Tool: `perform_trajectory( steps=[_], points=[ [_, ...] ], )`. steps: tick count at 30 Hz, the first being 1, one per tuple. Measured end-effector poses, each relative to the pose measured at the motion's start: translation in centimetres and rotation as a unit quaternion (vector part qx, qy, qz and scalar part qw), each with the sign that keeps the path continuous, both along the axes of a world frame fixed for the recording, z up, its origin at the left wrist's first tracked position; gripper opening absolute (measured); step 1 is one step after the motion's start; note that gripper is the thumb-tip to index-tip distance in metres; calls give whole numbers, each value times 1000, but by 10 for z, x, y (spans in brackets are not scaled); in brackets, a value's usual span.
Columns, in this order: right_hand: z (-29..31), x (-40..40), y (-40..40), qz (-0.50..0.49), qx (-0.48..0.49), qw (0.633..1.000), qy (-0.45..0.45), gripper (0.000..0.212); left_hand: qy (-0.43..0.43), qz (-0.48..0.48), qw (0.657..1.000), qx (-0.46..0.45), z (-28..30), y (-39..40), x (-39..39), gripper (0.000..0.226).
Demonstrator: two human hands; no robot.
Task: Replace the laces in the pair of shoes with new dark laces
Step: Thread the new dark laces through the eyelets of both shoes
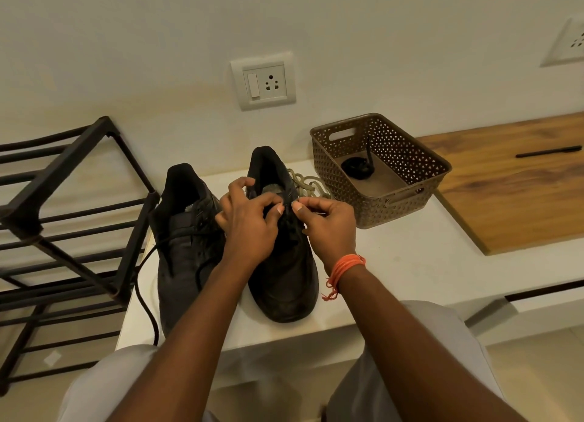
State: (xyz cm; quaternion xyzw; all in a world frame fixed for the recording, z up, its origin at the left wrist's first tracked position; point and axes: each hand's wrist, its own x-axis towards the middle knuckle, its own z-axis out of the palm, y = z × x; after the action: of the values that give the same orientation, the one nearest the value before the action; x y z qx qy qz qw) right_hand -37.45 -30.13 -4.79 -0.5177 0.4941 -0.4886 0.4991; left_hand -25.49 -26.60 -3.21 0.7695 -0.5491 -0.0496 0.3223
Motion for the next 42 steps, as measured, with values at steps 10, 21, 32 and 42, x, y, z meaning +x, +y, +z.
perform_trajectory(
  steps=[10, 21, 32, 42],
  points=[
    [11, -5, -18, 46, -26, 999, 8, 16, -39, -32, 997, 56, 0, 13, 14, 45],
    [45, -54, -11, 86, -93, 990, -55, 21, -4, -46, 996, 75, 4, 19, 23, 63],
    [23, -56, -2, 252, -8, 821, 512, 26, 4, -55, 994, 90, 9, 21, 27, 86],
    [18, -21, -3, 142, -214, 894, 366, 16, -7, -146, 976, 160, 10, 24, 42, 100]
  ],
)
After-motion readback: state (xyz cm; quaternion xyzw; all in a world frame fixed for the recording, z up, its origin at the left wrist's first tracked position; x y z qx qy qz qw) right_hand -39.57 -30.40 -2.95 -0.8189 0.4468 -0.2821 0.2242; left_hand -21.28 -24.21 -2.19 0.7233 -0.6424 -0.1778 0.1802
